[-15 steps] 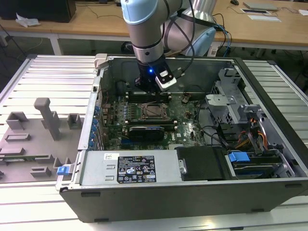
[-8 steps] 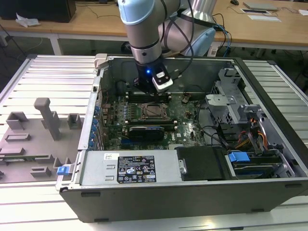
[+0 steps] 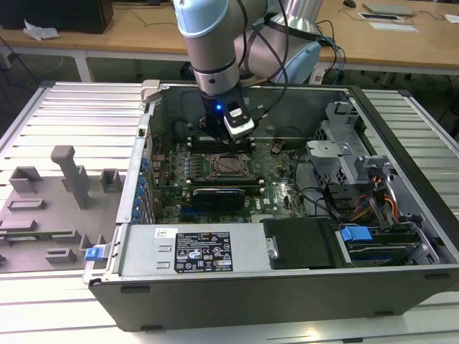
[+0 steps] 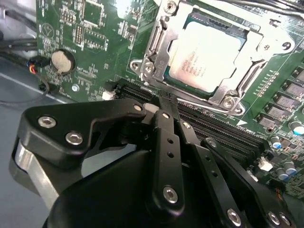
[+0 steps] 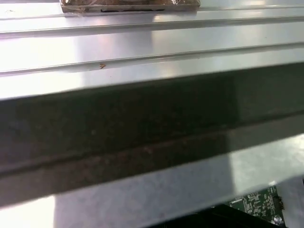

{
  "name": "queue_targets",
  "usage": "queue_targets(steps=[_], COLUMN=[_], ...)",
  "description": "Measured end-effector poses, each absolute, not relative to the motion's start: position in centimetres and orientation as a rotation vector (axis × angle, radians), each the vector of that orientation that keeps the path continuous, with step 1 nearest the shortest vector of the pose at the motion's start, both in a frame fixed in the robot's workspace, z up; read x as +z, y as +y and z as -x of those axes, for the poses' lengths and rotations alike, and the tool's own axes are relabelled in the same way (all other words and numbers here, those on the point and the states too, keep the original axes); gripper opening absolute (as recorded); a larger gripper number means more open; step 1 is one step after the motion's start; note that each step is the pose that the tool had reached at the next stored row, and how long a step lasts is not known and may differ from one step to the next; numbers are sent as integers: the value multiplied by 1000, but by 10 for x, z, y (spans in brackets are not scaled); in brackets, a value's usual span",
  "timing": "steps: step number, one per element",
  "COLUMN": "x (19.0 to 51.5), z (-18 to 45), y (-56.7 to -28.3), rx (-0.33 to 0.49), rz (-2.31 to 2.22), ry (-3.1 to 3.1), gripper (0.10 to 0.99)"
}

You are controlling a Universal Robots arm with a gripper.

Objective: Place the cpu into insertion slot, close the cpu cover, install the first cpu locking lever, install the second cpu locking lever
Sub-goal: 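Install the first cpu locking lever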

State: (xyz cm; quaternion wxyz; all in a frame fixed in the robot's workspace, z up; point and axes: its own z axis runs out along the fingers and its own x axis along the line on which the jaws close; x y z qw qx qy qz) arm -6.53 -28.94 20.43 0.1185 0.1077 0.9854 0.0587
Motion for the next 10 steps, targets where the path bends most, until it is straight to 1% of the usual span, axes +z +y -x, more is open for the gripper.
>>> queue_targets(steps=[10], x=[201], z=[65], y=[-285], rx=[157], rz=[-435], ry=[2862], gripper=[106])
